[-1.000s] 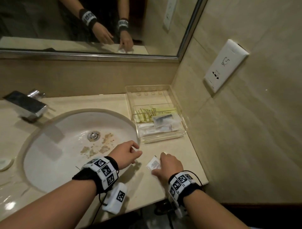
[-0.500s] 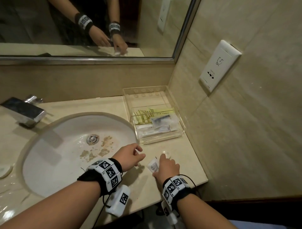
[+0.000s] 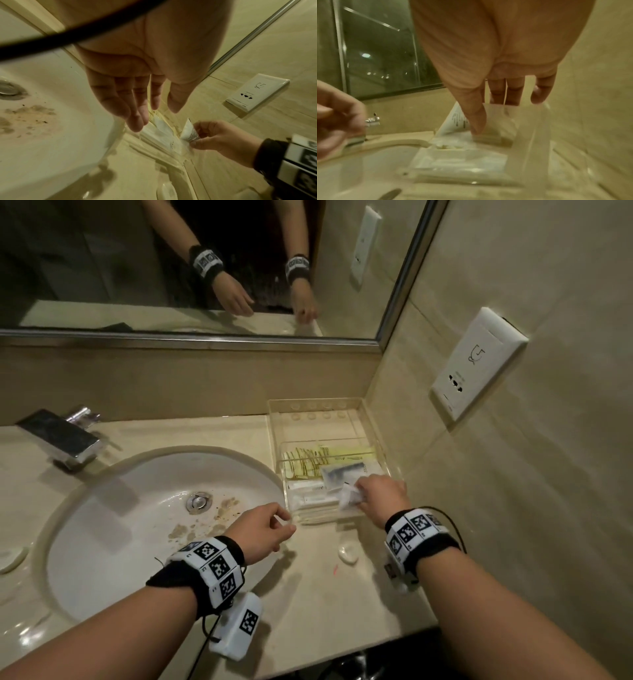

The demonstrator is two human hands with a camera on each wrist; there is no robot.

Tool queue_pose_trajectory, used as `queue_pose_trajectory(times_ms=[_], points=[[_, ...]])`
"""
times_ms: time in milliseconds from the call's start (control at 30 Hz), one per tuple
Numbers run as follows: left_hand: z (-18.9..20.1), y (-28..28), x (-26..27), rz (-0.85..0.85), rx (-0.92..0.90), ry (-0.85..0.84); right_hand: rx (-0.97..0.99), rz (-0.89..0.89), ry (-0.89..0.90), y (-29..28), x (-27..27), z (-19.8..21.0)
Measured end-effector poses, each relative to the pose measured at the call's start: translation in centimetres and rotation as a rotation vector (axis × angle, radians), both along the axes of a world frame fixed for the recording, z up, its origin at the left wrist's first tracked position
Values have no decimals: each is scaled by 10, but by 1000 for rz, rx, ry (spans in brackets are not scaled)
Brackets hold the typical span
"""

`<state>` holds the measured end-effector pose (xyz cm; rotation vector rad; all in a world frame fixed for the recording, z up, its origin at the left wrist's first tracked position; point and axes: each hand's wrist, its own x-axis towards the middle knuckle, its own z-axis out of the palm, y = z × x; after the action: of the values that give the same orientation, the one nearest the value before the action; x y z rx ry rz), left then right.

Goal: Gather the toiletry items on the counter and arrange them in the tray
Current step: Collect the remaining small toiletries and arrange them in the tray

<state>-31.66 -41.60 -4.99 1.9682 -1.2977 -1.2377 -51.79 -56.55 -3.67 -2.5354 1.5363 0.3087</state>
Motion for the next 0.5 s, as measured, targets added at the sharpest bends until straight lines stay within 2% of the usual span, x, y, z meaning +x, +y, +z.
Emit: queue_pose_trajectory(times_ms=[67, 267, 367, 500], points=[[0, 1, 4, 32, 12, -12, -27, 70, 124, -22, 6, 2], [-5, 9, 15, 124, 54, -17, 99, 186, 202, -44, 19, -14], [-6, 12, 18, 141, 62, -29, 163, 195, 137, -46, 18, -20], [-5, 13, 17, 156, 57, -43, 92, 197, 12, -47, 11, -28]])
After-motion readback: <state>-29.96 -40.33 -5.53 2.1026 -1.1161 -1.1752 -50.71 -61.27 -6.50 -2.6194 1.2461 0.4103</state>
